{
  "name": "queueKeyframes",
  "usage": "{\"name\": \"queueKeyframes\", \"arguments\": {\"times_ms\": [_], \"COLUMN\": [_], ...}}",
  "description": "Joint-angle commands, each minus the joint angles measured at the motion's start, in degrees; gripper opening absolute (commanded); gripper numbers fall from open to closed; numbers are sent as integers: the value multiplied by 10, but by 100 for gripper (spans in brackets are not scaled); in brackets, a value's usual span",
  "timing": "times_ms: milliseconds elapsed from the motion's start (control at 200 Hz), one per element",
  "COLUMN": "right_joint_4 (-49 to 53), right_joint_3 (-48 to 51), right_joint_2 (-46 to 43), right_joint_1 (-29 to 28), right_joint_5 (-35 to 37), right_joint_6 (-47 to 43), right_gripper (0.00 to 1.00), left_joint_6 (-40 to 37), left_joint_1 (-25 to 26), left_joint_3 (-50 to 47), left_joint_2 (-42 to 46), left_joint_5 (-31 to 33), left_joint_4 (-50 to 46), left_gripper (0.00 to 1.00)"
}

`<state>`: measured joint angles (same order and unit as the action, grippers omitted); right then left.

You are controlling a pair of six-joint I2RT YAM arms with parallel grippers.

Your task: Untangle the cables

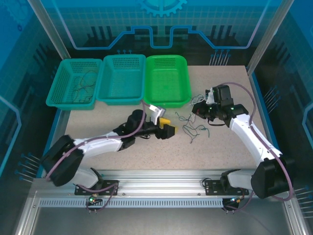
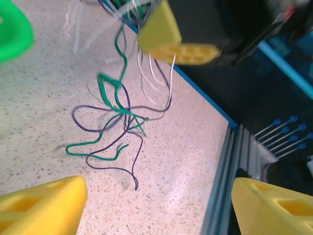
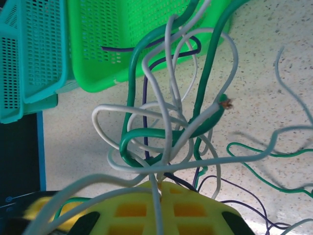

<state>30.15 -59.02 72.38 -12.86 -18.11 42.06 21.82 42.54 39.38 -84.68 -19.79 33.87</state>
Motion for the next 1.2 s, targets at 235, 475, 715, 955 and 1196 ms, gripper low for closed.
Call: {"name": "queueKeyframes", "arguments": {"times_ms": [235,475,715,955,1196], "right_joint_4": [11,19,16,40,34], "right_joint_3": [-25,-28,-29,-16,51], "right_joint_2": [-29,-38,-37,-52,-84], "right_joint_1": [-7,-6,-6,17,172], "right_joint_5": [-18,-12,-13,47,35], "right_joint_6": [14,17,21,19,-11], "right_gripper": [0,0,0,0,0], "left_joint_6": [-36,-35,-99,-106,-85], "left_joint_1": [18,24,24,22,-14], "left_joint_3": [36,75,92,44,-51], "left_joint_2": [-268,-307,-288,-231,-80], "left_joint_5": [-25,3,0,38,67], "left_joint_4": [406,407,323,330,277], "left_gripper": [82,79,32,0,0]}}
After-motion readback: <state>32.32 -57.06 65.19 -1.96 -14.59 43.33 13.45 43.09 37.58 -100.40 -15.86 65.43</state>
